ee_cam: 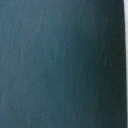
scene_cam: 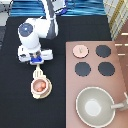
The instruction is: Take the lid off the pot, put the pot on the plate, and use the tool to push the pot to the front of the table.
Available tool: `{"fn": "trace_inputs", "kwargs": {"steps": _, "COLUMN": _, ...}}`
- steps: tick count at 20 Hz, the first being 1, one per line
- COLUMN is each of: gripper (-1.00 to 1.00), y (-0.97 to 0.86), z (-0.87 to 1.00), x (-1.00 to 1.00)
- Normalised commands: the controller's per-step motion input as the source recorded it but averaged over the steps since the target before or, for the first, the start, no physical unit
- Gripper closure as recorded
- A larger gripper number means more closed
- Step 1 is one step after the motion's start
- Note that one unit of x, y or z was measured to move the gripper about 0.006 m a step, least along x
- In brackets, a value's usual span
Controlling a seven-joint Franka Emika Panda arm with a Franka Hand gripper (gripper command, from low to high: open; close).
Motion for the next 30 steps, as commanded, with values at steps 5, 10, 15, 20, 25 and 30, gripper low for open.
{"fn": "trace_inputs", "kwargs": {"steps": 5, "gripper": 1.0, "y": 0.13, "z": 0.35, "x": 0.95}}
{"fn": "trace_inputs", "kwargs": {"steps": 10, "gripper": 1.0, "y": 0.58, "z": 0.11, "x": 0.54}}
{"fn": "trace_inputs", "kwargs": {"steps": 15, "gripper": 1.0, "y": 0.69, "z": 0.12, "x": 0.42}}
{"fn": "trace_inputs", "kwargs": {"steps": 20, "gripper": 1.0, "y": 0.02, "z": 0.25, "x": 0.87}}
{"fn": "trace_inputs", "kwargs": {"steps": 25, "gripper": 1.0, "y": -0.3, "z": 0.31, "x": 0.92}}
{"fn": "trace_inputs", "kwargs": {"steps": 30, "gripper": 1.0, "y": -0.28, "z": 0.41, "x": 0.88}}
